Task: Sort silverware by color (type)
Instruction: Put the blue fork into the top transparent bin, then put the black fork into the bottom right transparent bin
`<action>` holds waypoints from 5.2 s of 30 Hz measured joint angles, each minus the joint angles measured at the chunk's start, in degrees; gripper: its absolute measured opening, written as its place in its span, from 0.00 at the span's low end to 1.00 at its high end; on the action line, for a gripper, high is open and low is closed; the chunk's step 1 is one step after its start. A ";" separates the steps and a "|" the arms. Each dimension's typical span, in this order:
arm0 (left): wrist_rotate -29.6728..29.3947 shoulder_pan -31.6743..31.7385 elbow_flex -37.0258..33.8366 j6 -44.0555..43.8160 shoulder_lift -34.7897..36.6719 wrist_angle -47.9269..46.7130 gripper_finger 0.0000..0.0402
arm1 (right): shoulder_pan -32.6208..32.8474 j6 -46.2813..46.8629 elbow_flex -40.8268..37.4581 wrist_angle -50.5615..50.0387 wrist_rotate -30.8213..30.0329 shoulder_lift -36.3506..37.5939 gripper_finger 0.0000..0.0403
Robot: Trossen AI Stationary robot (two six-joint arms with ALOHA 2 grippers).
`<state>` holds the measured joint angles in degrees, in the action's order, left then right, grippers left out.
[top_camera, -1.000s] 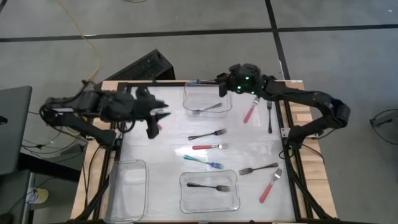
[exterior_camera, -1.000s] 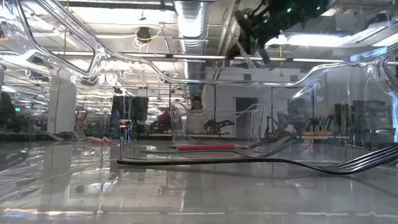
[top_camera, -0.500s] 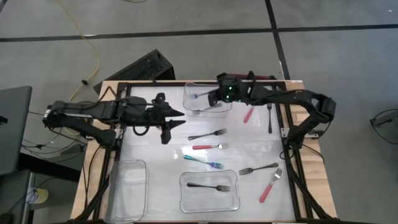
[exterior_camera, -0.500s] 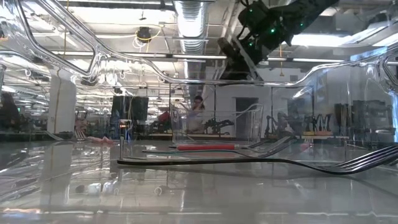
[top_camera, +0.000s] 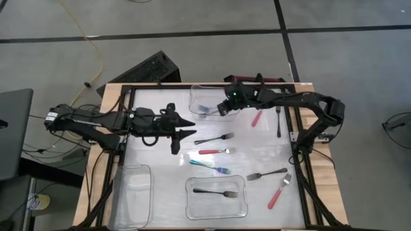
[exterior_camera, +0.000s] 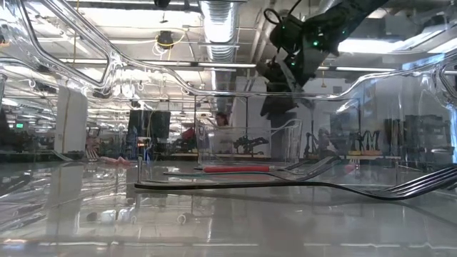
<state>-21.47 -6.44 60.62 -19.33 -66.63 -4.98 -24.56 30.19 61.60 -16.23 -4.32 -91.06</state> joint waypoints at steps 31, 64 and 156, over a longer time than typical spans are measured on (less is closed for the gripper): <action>13.04 10.98 0.00 -10.79 -3.93 4.84 0.30 | -4.12 0.32 -1.67 -52.06 -6.99 20.81 0.46; 7.56 12.42 0.05 -4.17 10.13 0.46 0.30 | -27.35 -1.27 -29.64 -23.62 -5.29 11.07 0.30; 2.99 12.90 1.36 -1.31 -9.47 -2.30 0.00 | 22.57 0.54 1.79 17.41 -7.66 13.42 0.38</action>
<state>-18.49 6.46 61.98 -20.64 -76.10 -7.28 -1.98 30.73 63.40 1.18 -11.97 -77.63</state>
